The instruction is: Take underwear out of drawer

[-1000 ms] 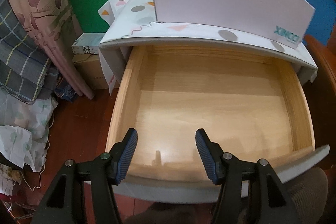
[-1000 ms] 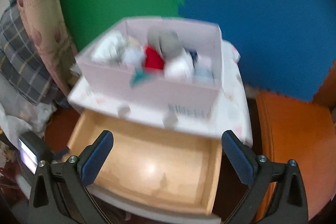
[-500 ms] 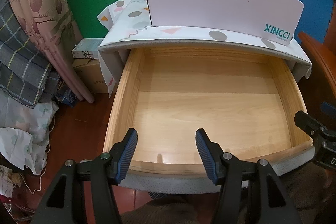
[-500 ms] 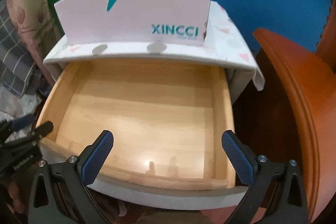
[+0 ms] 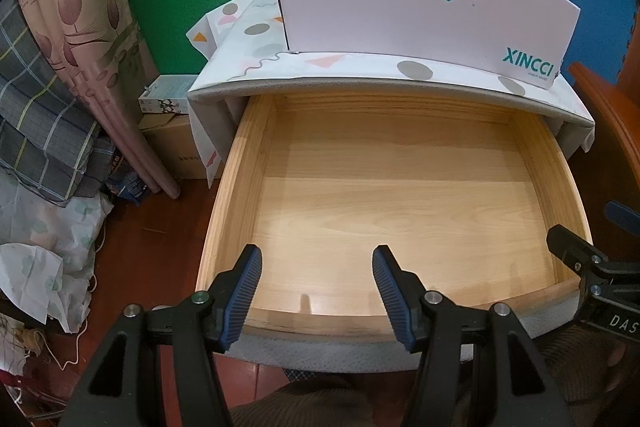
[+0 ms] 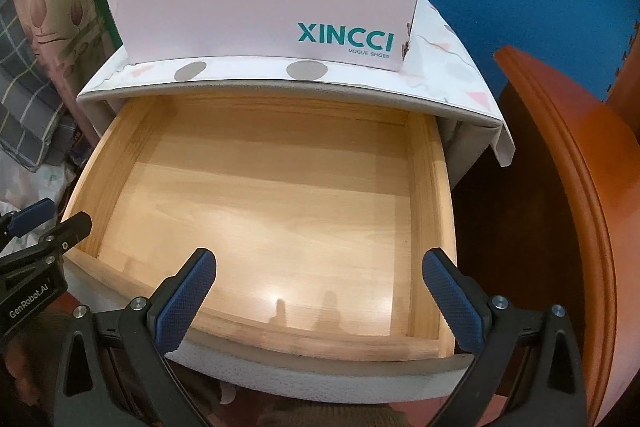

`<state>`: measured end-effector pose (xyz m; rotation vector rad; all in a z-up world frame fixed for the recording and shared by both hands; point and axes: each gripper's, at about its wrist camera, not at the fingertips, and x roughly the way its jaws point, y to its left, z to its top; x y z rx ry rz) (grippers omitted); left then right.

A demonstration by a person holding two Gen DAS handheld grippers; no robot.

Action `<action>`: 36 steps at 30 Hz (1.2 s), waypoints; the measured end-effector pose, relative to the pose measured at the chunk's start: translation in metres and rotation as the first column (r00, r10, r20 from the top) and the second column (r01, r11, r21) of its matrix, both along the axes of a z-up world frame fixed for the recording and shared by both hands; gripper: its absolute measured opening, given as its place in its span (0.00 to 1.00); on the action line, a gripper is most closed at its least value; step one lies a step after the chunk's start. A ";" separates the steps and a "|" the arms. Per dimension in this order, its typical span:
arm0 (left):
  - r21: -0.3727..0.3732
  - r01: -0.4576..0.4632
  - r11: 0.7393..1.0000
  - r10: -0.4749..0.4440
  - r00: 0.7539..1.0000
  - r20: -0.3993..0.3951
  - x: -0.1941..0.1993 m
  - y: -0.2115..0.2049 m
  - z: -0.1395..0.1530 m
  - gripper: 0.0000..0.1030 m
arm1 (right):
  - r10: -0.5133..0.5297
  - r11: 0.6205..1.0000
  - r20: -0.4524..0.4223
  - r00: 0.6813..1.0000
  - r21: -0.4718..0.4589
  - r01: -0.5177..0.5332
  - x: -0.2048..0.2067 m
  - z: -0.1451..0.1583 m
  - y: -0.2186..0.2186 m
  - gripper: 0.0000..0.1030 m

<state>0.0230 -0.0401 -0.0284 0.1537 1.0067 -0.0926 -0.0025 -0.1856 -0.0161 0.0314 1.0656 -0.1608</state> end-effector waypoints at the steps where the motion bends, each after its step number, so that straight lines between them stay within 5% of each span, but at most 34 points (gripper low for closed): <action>1: -0.002 -0.002 1.000 0.002 1.000 0.001 0.000 0.000 0.000 0.57 | -0.001 1.000 -0.002 1.000 0.002 0.001 0.000 0.000 -0.001 0.99; 36: 0.023 -0.006 1.000 0.006 1.000 0.010 -0.001 -0.002 0.000 0.57 | 0.005 1.000 -0.030 1.000 0.006 -0.005 0.001 -0.006 -0.003 0.99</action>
